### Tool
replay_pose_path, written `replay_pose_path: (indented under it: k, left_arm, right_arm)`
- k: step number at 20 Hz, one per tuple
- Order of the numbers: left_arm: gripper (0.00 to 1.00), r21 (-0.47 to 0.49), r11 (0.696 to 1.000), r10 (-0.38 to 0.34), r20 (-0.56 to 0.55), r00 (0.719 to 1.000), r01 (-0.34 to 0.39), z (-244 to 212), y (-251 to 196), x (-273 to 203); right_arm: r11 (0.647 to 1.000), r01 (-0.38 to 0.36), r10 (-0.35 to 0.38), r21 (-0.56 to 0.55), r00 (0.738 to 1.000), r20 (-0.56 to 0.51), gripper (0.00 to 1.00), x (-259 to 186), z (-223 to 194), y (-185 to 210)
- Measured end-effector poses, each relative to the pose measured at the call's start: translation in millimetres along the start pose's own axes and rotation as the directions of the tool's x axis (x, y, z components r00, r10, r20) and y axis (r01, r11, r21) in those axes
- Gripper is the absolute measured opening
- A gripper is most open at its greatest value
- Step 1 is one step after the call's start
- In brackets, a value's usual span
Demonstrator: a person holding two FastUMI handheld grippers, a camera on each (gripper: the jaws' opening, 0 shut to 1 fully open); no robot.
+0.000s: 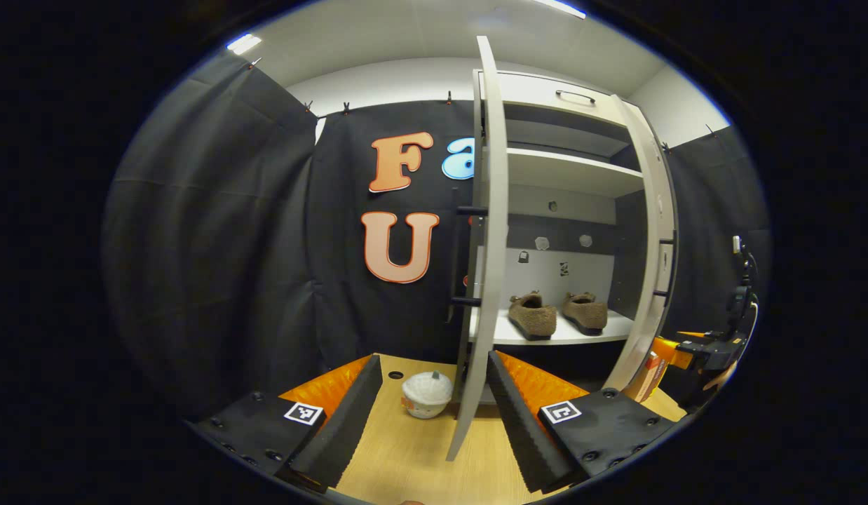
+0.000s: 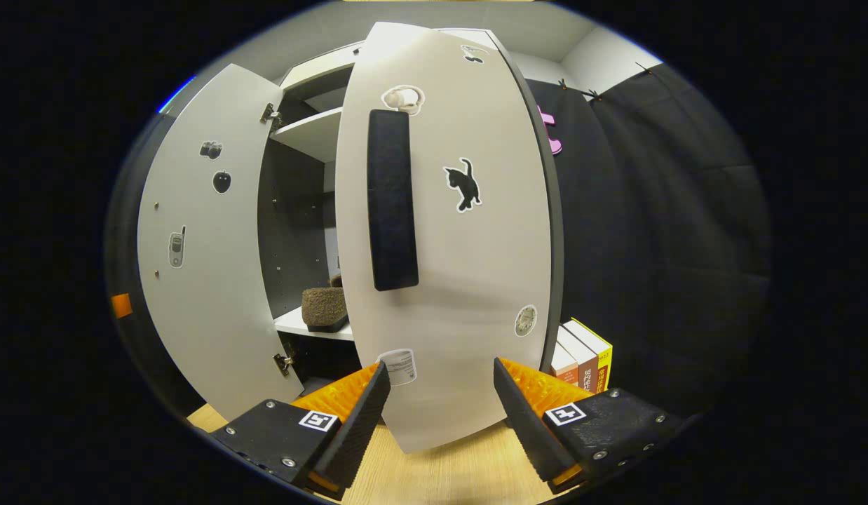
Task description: Grab one shoe with the right hand and put it into the shoe cabinet, grab the other shoe with the left hand and put it into the shoe cabinet; then close the right door with the right hand and the left door with the left hand.
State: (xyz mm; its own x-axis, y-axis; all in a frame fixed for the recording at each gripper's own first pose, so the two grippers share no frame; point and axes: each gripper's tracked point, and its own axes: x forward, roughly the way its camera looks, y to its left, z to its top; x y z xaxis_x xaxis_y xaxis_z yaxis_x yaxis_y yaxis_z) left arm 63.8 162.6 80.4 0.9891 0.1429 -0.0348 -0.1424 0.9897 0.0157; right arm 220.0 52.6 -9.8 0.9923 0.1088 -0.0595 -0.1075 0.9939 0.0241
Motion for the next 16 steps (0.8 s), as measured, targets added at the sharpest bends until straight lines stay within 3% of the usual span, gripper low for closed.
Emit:
replay_pose_path:
  k: [2, 8, 16]
  left_arm:
    - [0.95, -0.001, 1.000, 0.025, -0.012, 1.000, -0.025, -12, 13, 17]
    - [0.95, -0.007, 0.999, 0.047, -0.023, 0.999, -0.048, -30, 27, 63]
    - [0.97, 0.036, 0.999, 0.008, -0.018, 1.000, -0.007, -28, 10, 77]
  right_arm:
    - [1.000, -0.001, 0.001, -0.010, 1.000, 0.010, 0.92, -5, 6, 0]
    - [1.000, 0.004, -0.003, -0.022, 1.000, 0.023, 0.92, -15, 14, -6]
    - [1.000, 0.017, -0.017, 0.008, 1.000, 0.020, 0.92, -32, 16, -18]
